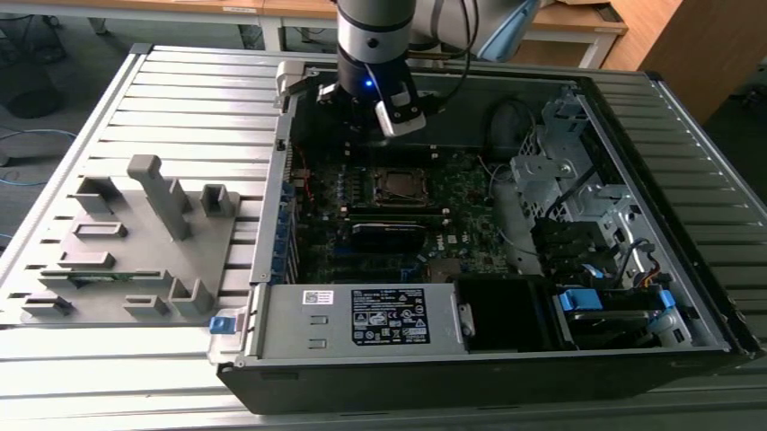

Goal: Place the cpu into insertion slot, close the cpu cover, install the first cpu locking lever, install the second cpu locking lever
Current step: 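Install the first cpu locking lever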

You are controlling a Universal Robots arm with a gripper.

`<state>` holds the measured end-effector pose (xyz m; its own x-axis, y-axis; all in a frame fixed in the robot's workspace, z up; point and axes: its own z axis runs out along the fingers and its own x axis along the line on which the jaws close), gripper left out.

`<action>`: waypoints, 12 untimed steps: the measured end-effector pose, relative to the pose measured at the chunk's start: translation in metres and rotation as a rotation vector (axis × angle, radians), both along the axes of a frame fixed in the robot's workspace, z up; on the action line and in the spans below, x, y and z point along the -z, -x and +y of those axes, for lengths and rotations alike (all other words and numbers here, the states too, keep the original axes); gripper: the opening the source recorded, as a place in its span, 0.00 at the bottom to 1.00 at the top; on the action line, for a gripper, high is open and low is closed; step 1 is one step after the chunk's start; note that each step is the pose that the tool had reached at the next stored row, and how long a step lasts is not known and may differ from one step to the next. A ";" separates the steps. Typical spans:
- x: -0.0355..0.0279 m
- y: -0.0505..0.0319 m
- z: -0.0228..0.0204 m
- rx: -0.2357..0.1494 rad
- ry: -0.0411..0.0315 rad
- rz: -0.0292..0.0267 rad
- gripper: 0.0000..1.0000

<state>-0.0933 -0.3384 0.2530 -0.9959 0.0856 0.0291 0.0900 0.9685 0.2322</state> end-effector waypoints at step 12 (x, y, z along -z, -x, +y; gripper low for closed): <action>0.0001 -0.0240 -0.0001 0.000 0.0030 0.0000 0.11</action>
<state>-0.0692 -0.3385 0.2529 -0.9959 0.0857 0.0288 0.0901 0.9692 0.2293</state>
